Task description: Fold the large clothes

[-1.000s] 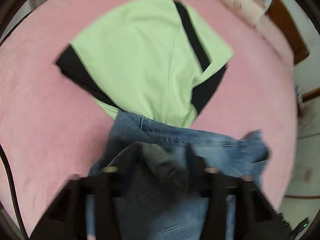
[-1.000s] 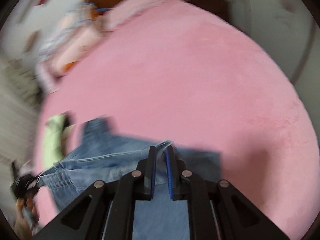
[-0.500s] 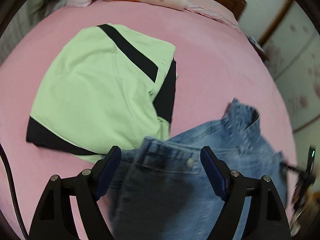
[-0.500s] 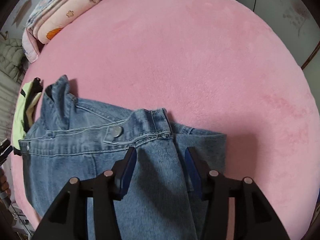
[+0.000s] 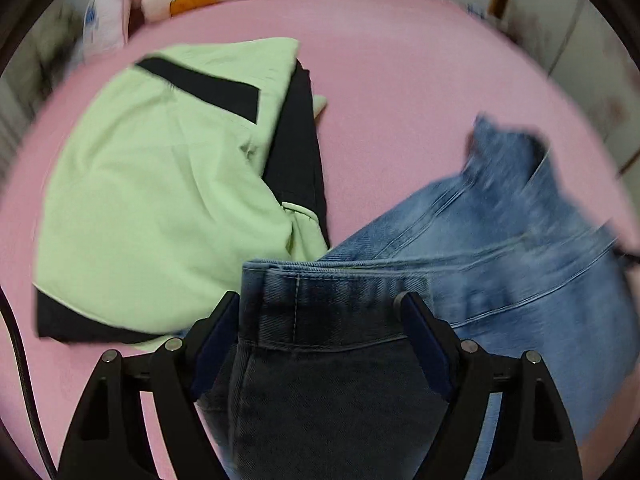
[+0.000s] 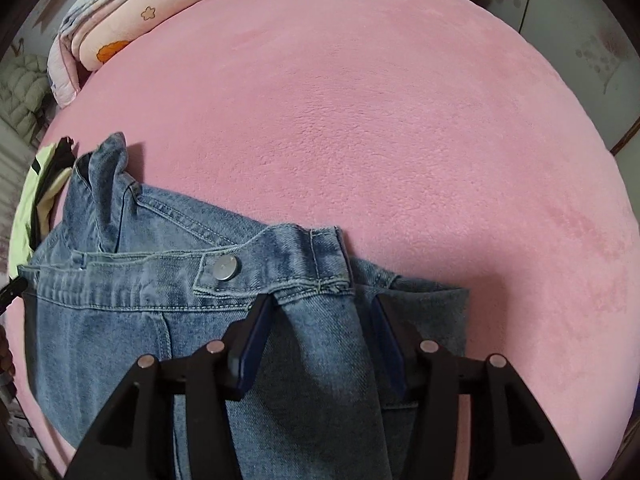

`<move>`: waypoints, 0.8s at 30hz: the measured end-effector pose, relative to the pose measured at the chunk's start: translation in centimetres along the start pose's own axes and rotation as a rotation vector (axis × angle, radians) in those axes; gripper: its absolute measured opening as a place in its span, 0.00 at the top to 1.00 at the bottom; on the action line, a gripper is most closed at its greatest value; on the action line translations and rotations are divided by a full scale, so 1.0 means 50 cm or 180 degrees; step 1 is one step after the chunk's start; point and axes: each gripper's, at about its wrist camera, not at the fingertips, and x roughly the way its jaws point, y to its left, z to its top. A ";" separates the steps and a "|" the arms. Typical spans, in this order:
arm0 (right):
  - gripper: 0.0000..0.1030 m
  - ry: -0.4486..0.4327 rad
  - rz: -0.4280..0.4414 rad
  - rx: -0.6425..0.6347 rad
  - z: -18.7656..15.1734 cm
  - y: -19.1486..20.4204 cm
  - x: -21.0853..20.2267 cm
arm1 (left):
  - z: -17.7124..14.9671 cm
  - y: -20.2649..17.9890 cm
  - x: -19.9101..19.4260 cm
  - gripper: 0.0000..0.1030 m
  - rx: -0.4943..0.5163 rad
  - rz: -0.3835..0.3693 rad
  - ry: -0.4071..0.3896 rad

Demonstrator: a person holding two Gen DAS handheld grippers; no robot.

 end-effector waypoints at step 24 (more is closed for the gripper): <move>0.82 -0.0461 -0.0610 0.0322 -0.048 0.012 -0.026 | 0.005 -0.053 0.027 0.58 -0.0101 0.1058 -0.0389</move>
